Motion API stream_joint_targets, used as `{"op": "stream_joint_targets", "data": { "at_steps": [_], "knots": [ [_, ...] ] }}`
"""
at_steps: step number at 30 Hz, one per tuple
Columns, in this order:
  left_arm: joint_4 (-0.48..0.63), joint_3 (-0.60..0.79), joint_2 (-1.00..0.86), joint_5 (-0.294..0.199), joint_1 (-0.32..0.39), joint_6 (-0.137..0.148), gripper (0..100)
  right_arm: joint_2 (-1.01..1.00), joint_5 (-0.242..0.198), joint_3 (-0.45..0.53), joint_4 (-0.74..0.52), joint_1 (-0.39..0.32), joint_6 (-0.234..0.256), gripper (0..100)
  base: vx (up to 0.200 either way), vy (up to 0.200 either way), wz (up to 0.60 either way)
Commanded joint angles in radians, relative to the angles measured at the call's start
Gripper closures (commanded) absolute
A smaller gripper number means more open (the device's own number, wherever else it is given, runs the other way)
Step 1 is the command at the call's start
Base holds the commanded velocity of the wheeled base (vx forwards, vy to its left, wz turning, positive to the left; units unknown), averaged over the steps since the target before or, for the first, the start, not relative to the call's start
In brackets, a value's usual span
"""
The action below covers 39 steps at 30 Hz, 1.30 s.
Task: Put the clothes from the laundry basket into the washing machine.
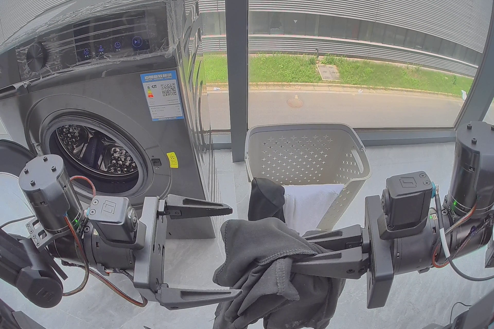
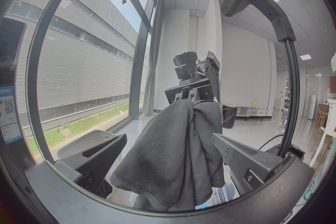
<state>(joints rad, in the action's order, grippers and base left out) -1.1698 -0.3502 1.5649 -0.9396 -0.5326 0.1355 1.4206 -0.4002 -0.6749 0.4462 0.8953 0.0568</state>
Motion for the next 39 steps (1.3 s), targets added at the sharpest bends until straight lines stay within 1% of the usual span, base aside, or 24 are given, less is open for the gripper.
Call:
{"op": "stream_joint_targets", "data": {
  "at_steps": [1,6,8,9,10,11,13,16,18,20,26,27,31,39],
  "knots": [
    [-0.018,0.0,0.04,0.001,0.014,0.003,0,-0.002,0.0,-0.002,0.0,0.001,0.0,100,0.0,0.0,0.0],
    [-0.094,-0.001,0.089,0.002,0.036,-0.001,0,-0.002,0.0,-0.003,0.0,0.001,0.0,100,0.0,0.0,0.0],
    [-0.133,-0.004,0.116,0.002,0.036,-0.001,0,-0.002,0.0,-0.003,0.002,0.002,0.0,100,0.0,0.0,0.0],
    [-0.168,-0.009,0.142,0.012,0.034,-0.001,0,0.0,0.0,-0.003,0.002,0.004,-0.002,100,0.0,0.0,0.0],
    [-0.169,-0.009,0.145,0.013,0.034,-0.001,0,0.0,0.0,-0.003,0.002,0.004,-0.002,100,0.0,0.0,0.0],
    [-0.203,-0.012,0.162,0.019,0.032,-0.005,0,0.003,-0.002,-0.005,0.002,0.005,-0.002,100,0.0,0.0,0.0],
    [-0.223,-0.012,0.169,0.018,0.026,-0.01,0,0.003,-0.002,-0.009,0.003,0.01,-0.002,100,0.0,0.0,0.0],
    [-0.229,-0.006,0.162,0.018,-0.004,-0.03,0,0.007,-0.002,-0.022,0.002,0.011,-0.002,100,0.0,0.0,0.0],
    [-0.231,-0.003,0.158,0.018,-0.029,-0.054,0,0.009,-0.002,-0.029,0.002,0.013,-0.002,100,0.0,0.0,0.0],
    [-0.231,-0.004,0.155,0.018,-0.043,-0.067,0,0.009,-0.002,-0.031,0.002,0.014,-0.002,100,0.0,0.0,0.0],
    [-0.231,-0.009,0.167,0.021,-0.047,-0.068,0,0.009,-0.002,-0.031,0.002,0.027,0.0,100,0.0,0.0,0.0],
    [-0.231,-0.007,0.167,0.022,-0.047,-0.068,100,0.009,-0.002,-0.031,0.002,0.027,0.0,100,0.0,0.0,0.0],
    [-0.231,-0.01,0.167,0.035,-0.047,-0.068,100,0.009,-0.002,-0.029,0.002,0.028,-0.002,100,0.0,0.0,0.0],
    [-0.232,-0.01,0.161,0.035,-0.047,-0.071,100,0.007,0.0,-0.018,0.002,0.027,0.0,100,0.0,0.0,0.0]
  ]
}}
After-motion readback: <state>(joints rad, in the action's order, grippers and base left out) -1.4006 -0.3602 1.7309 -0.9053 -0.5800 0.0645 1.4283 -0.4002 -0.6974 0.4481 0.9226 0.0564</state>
